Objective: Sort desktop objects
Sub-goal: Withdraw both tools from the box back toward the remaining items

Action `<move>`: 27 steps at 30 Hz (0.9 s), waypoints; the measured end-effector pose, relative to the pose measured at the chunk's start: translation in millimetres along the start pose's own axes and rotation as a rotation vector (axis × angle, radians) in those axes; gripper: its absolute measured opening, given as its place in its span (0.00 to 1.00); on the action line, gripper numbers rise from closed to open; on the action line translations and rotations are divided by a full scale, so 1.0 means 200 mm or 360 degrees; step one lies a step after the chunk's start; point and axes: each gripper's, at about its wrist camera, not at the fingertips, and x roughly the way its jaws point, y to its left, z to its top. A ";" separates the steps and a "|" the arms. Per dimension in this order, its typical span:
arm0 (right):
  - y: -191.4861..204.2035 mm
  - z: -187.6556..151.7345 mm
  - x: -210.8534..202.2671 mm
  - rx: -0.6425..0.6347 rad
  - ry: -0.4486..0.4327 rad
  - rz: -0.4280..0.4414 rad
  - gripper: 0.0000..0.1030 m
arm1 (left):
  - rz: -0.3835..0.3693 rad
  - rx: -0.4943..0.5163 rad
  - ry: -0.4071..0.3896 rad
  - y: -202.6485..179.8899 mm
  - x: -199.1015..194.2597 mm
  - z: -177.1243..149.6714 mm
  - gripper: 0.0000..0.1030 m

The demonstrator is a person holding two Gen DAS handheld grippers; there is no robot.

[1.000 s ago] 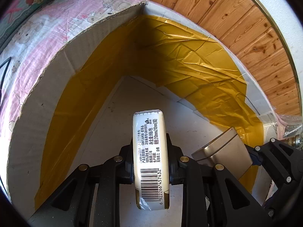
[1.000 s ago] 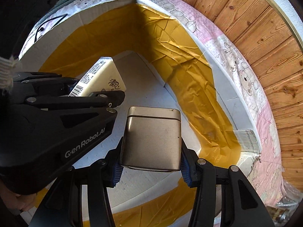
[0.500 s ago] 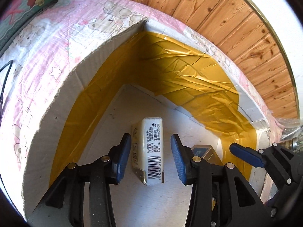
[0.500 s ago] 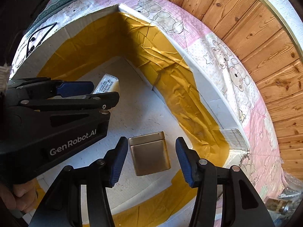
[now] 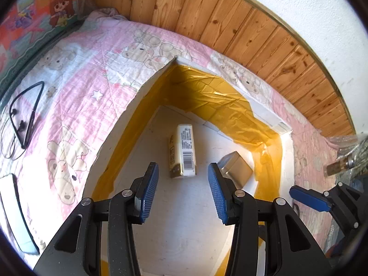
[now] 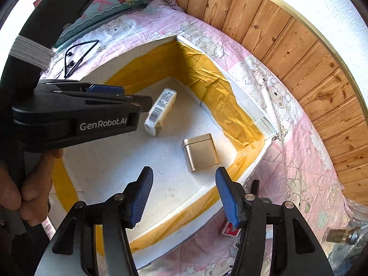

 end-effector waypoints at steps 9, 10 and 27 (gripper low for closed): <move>0.13 -0.16 -0.15 -0.0027 -0.0062 -0.0019 0.57 | -0.0023 0.0006 -0.0145 -0.05 -0.29 -0.25 0.46; 0.15 -0.18 -0.17 -0.0028 -0.0066 -0.0024 0.57 | -0.0021 0.0010 -0.0154 -0.06 -0.31 -0.27 0.46; 0.30 -0.38 -0.38 -0.0060 -0.0204 -0.0024 0.57 | 0.0081 0.0068 -0.0269 -0.11 -0.57 -0.53 0.46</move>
